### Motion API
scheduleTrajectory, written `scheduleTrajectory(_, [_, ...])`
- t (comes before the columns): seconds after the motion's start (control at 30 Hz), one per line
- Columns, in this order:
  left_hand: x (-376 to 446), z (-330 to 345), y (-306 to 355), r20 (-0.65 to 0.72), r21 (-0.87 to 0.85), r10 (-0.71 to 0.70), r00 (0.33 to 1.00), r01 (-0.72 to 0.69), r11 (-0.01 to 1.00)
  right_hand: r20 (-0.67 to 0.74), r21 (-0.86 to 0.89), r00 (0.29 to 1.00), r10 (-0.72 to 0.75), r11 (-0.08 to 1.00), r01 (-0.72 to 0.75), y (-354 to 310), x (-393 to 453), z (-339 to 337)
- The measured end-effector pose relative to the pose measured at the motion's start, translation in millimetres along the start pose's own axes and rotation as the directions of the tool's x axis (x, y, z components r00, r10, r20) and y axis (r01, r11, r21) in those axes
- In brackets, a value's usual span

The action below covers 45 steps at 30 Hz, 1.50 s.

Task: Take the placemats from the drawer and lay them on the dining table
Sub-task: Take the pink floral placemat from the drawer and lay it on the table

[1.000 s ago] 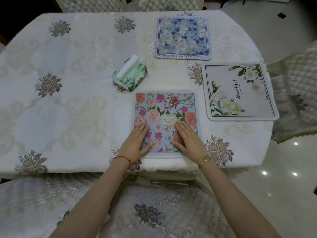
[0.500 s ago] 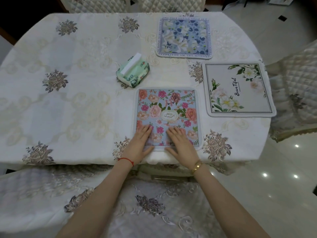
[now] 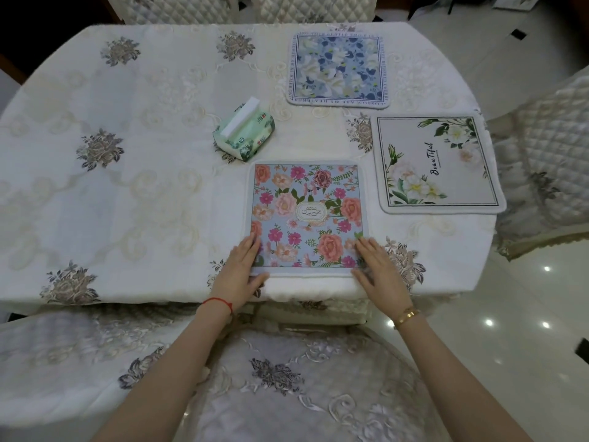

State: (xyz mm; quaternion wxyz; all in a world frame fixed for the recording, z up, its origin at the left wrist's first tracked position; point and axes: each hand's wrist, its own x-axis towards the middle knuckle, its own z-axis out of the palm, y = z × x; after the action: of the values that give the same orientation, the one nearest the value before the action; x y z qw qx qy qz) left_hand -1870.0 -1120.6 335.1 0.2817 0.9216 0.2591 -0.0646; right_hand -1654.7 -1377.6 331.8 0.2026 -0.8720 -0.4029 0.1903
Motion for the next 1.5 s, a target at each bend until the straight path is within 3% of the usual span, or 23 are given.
scheduleTrajectory(0.13, [17,-11,5,-0.042,-0.006,0.027,0.999,-0.028,1.0,-0.027,-0.039,0.998,-0.048,0.998,0.047,-22,29,-7])
scheduleTrajectory(0.47, [85,-29,16,0.039,0.064,0.057,0.998,-0.06,0.996,0.164,-0.071,0.977,-0.138,0.986,0.151,-58,111,16])
scheduleTrajectory(0.83, [77,-30,-7,-0.039,0.115,0.043,0.998,-0.038,0.993,0.031,-0.073,0.999,-0.04,0.996,0.042,-9,92,-21])
scheduleTrajectory(0.97, [101,-44,-6,-0.069,0.127,0.102,0.992,-0.093,0.988,-0.006,-0.129,0.995,-0.1,0.987,0.098,-25,124,-23])
scheduleTrajectory(1.23, [182,-48,15,-0.032,0.137,0.159,0.987,-0.154,0.979,0.129,-0.185,0.977,-0.171,0.964,0.193,-74,220,2])
scheduleTrajectory(1.5, [191,-45,0,-0.119,0.188,0.127,0.985,-0.103,0.977,0.111,-0.092,0.978,-0.178,0.978,0.189,-43,223,-11])
